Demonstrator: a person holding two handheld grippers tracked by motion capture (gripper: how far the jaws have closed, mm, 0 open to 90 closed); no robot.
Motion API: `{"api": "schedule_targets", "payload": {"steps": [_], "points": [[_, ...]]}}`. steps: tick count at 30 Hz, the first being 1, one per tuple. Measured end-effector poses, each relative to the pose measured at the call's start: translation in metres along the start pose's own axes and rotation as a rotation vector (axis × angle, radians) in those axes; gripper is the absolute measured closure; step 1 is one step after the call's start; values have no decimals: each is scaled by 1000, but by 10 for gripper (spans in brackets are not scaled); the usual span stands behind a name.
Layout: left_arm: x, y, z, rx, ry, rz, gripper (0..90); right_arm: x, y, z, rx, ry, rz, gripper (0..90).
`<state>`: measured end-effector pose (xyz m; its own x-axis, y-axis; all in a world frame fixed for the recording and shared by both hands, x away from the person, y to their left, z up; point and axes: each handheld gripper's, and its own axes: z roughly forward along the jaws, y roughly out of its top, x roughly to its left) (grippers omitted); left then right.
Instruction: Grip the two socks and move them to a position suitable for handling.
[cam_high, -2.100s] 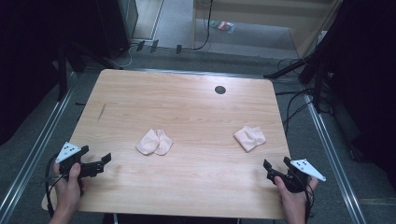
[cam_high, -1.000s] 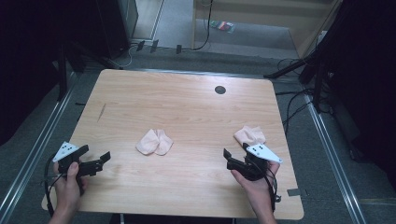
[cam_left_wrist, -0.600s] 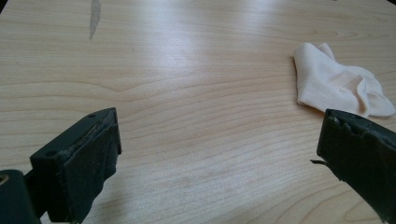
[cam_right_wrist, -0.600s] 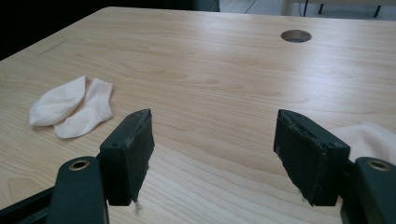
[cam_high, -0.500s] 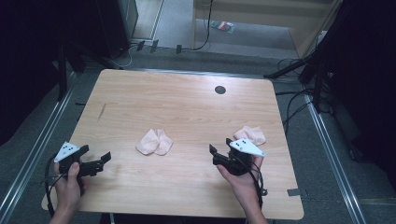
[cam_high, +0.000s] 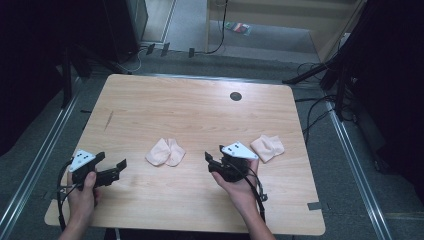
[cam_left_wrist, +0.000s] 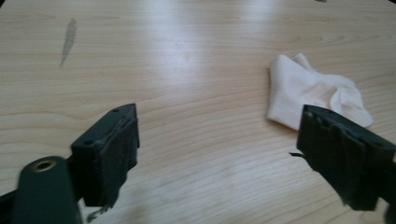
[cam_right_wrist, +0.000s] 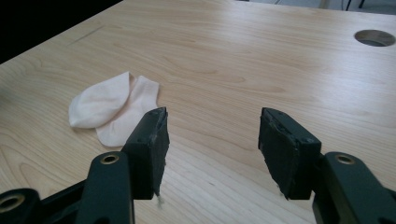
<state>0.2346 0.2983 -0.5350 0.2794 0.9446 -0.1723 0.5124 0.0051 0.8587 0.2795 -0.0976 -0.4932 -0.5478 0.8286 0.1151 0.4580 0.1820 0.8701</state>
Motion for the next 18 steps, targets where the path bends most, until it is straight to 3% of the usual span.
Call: {"api": "schedule_targets", "payload": {"steps": [2, 7, 12, 18], "points": [[-7, 1, 4, 7, -34, 9, 139, 6, 2, 7, 10, 13, -10, 447], [-14, 1, 9, 15, -65, 18, 140, 24, 6, 30, 58, 44, -41, 455], [-12, 0, 8, 16, -75, 14, 141, 36, 6, 49, 90, 62, -52, 444], [-8, -3, 7, 16, -68, 0, 141, 49, 6, 70, 123, 89, -32, 415]]}}
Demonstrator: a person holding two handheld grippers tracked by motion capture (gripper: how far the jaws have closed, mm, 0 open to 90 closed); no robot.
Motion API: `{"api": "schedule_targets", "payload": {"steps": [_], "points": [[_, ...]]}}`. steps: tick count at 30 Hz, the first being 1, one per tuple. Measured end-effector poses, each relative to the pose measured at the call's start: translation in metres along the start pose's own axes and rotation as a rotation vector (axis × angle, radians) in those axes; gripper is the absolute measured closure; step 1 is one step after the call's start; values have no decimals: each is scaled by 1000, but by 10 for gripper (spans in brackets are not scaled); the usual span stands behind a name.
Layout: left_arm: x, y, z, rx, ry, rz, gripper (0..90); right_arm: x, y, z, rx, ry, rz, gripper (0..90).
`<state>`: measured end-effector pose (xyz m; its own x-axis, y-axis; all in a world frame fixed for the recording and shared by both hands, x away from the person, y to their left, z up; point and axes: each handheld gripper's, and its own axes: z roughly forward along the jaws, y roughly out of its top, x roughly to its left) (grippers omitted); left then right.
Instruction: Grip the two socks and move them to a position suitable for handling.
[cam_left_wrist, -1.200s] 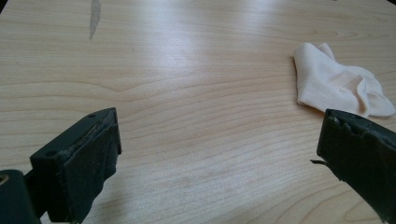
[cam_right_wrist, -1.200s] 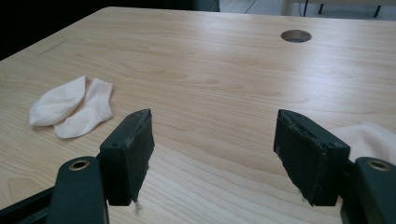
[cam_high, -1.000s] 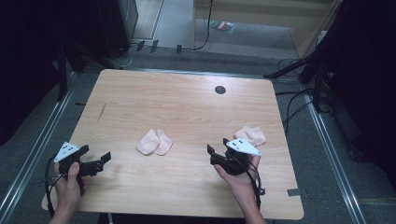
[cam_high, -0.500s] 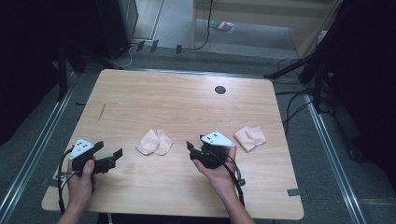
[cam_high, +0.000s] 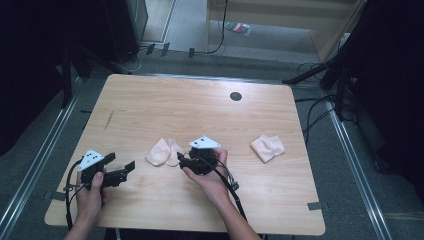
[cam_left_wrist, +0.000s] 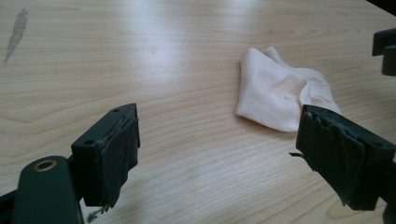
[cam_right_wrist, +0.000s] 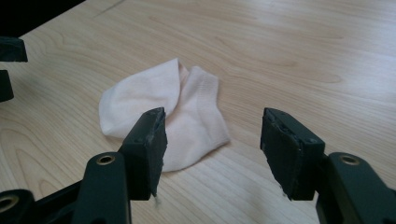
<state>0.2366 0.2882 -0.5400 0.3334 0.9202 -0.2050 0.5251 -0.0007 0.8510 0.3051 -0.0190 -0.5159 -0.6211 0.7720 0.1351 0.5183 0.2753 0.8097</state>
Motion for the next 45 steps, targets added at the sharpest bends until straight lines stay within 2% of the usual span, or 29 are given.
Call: {"api": "schedule_targets", "payload": {"steps": [8, 11, 18, 26, 31, 35, 36, 38, 39, 40, 44, 45], "points": [[7, -3, -5, -4, 9, -12, 141, 13, 4, 26, 32, 11, 1, 385], [9, -4, -5, -6, 20, -20, 139, 16, 5, 33, 44, 10, -4, 378], [11, -5, -4, -4, 14, -23, 139, 22, 7, 45, 69, 7, -18, 361], [12, -7, -3, -5, 9, -34, 137, 29, 4, 62, 110, -34, -49, 372], [13, -7, -3, -6, 2, -46, 137, 32, 1, 64, 107, -70, -80, 470], [12, -7, -3, 0, 1, -38, 138, 34, -3, 62, 83, -57, -115, 680], [12, -7, -3, 1, 0, -38, 138, 35, -4, 61, 84, -48, -105, 769], [12, -7, -2, 1, -2, -35, 139, 35, -4, 60, 83, -33, -106, 845], [12, -7, -2, 1, -3, -36, 139, 33, -4, 60, 88, -23, -107, 857], [13, -7, -2, 0, -5, -42, 139, 29, -2, 57, 93, -13, -81, 867], [13, -8, -2, -2, -6, -44, 139, 27, 0, 43, 65, -11, -74, 869], [13, -8, -2, -1, -8, -43, 139, 27, 3, 30, 47, 2, -78, 868]]}}
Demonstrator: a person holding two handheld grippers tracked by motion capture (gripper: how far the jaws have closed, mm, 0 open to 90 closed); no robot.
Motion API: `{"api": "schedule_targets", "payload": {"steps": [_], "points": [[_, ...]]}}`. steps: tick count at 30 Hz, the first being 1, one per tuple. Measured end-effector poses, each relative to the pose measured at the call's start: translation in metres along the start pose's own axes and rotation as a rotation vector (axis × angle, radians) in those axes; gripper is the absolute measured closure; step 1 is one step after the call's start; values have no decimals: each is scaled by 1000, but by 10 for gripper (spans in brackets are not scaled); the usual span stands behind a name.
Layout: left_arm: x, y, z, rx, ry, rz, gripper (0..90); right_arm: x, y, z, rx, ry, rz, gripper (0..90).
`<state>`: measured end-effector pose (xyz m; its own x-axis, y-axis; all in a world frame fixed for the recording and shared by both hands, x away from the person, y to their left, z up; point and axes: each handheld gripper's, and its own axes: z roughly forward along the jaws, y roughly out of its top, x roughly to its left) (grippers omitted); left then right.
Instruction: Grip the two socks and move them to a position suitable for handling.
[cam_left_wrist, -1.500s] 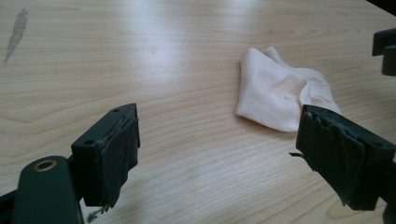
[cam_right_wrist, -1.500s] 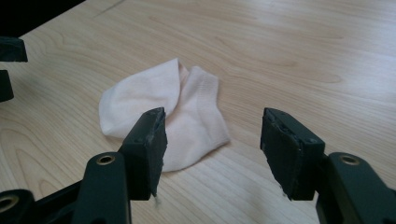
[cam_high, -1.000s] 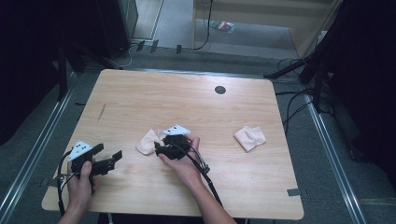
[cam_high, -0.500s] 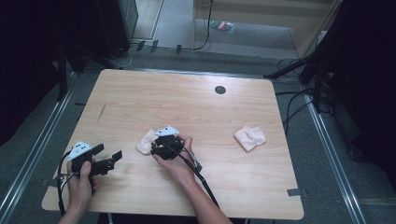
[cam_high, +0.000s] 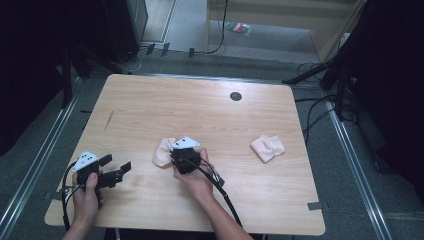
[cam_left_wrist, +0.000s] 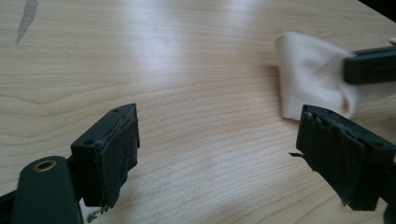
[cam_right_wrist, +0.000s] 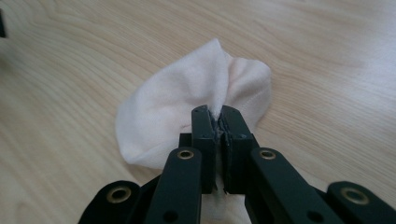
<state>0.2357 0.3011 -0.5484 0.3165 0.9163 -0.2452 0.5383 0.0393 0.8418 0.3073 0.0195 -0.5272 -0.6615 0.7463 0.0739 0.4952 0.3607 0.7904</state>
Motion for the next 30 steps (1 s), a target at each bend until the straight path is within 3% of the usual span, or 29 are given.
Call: {"api": "schedule_targets", "payload": {"steps": [1, 3, 4, 6, 7, 8, 9, 18, 24, 30], "points": [[0, 0, 0, 1, 0, 1, 139, 0, 0, 0, 0, 0, 0, 868], [-1, 0, 1, 2, 1, 5, 140, -2, 0, -24, -23, 7, 1, 868], [-1, 0, 1, 2, 1, 5, 140, -2, 0, -24, -23, 7, 1, 868], [-1, 0, 1, 3, -1, 8, 139, -5, -6, -48, -37, 12, 10, 868], [-1, 0, 0, 3, 0, 6, 139, -5, -6, -48, -37, 12, 10, 868], [-1, 0, 1, 4, 1, 6, 139, -8, -14, -64, -41, 13, 24, 868], [-1, 0, 1, 3, 2, 8, 139, -8, -14, -64, -41, 13, 24, 868], [-4, -1, 1, 6, 17, 22, 140, -15, -66, -116, -15, 1, 21, 867], [-4, -1, 1, 7, 20, 22, 140, -18, -84, -130, 7, 9, 37, 868], [-4, -1, 1, 7, 21, 18, 140, -15, -90, -138, 5, 32, 57, 868]]}}
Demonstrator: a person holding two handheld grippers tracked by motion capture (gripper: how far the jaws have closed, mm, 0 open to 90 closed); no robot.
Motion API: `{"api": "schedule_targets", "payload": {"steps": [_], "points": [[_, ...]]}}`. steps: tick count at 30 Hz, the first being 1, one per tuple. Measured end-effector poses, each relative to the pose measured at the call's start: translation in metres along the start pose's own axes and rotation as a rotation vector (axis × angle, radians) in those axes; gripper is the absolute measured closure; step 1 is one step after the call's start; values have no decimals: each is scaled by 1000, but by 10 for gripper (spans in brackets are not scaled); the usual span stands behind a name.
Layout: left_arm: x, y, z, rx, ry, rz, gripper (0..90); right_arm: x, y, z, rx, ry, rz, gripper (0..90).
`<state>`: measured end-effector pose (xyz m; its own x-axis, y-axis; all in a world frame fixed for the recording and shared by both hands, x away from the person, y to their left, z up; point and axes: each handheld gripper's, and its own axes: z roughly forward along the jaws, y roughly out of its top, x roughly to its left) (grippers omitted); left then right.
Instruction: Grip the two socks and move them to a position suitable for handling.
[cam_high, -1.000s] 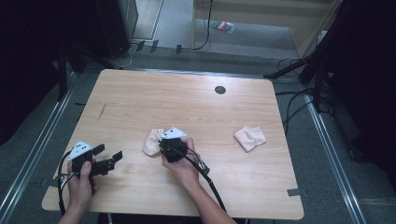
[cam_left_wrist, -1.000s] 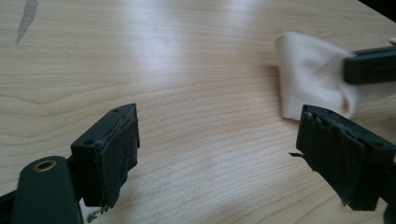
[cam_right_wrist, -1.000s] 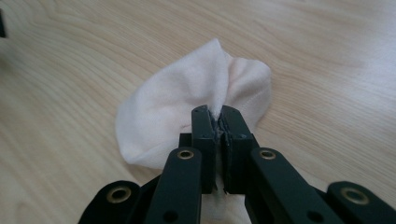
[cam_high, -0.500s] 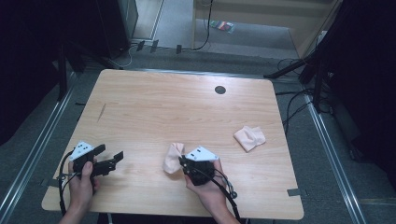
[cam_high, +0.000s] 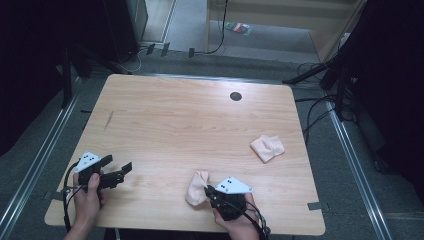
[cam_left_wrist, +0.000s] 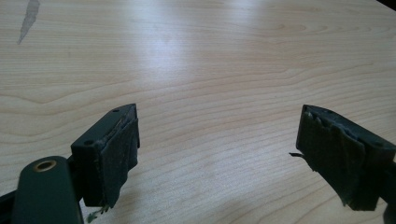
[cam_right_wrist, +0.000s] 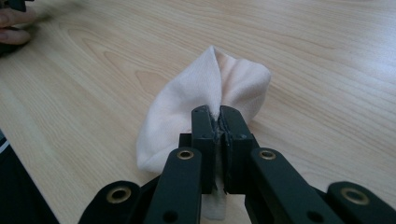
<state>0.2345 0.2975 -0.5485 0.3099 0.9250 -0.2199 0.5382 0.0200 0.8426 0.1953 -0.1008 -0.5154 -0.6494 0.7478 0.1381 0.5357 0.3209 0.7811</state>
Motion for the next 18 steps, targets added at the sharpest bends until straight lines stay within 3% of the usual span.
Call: {"api": "schedule_targets", "payload": {"steps": [3, 4, 5, 6, 9, 10, 13, 15, 16, 18], "points": [[0, 0, 0, 0, 1, 0, 140, 2, -4, 3, 15, 12, 9, 833], [0, 0, 0, -1, 3, 3, 140, 2, -6, 4, 9, 38, 18, 733], [-1, 0, -1, -3, 5, 5, 140, 1, -8, 5, 5, 39, 21, 596], [-3, 0, -1, -4, 11, 24, 140, -1, -8, 5, 4, 34, 43, 518], [-7, 0, -2, -6, 18, 49, 140, -5, -6, -1, -15, 24, 62, 505], [-9, 0, -2, -7, 17, 58, 141, -11, -4, -7, -39, 0, 70, 507], [-19, 2, -5, -17, -20, 63, 141, -16, -4, -12, -46, -27, 85, 532], [-30, 4, -6, -19, -40, 89, 142, -21, -6, -14, -39, -52, 90, 571], [-41, 5, -7, -20, -67, 101, 146, -24, -9, -13, -28, -63, 93, 588], [-48, 6, -6, -13, -91, 105, 146, -24, -11, -12, -20, -58, 96, 599]]}}
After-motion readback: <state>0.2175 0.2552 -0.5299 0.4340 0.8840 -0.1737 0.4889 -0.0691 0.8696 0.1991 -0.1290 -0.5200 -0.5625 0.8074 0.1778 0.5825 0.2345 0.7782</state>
